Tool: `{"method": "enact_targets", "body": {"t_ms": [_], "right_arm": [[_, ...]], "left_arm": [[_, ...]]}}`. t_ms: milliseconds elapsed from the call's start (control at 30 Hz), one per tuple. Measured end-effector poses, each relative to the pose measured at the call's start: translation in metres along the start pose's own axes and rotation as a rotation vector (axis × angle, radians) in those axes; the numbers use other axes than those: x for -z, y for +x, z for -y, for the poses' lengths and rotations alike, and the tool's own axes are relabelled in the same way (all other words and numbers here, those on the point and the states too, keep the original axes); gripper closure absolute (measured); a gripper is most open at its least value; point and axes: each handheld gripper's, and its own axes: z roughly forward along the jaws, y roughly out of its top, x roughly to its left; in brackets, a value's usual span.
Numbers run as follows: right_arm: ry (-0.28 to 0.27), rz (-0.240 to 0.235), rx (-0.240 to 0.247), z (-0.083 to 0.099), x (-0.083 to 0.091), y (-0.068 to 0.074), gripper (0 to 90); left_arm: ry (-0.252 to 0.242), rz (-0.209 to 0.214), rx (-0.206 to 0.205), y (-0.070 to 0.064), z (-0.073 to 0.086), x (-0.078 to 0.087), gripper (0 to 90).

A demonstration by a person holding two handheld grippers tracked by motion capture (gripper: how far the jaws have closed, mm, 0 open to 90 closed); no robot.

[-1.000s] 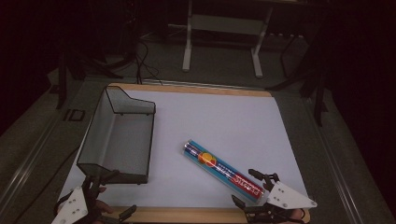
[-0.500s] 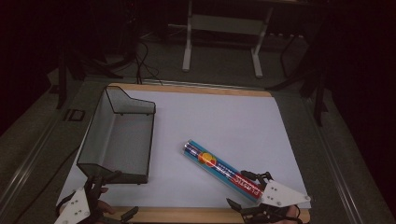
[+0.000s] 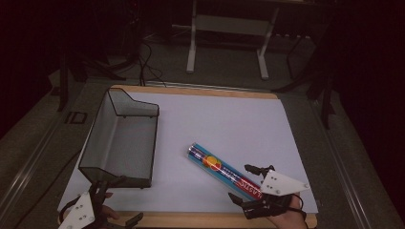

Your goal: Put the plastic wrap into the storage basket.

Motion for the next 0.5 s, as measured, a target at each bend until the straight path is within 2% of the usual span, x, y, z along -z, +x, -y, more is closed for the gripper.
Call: {"method": "enact_targets", "body": {"t_ms": [267,400,500], "right_arm": [[0.048,-0.01,0.0,-0.006,-0.013,-0.01,10.6],[0.066,-0.013,-0.003,-0.007,-0.021,-0.015,10.6],[0.076,-0.019,0.0,-0.007,-0.026,-0.018,13.8]], "left_arm": [[0.005,-0.016,-0.003,0.0,0.0,-0.001,0.6],[0.012,-0.001,0.015,0.0,0.0,-0.001,0.6],[0.021,0.008,0.001,-0.002,0.0,-0.003,0.6]]}}
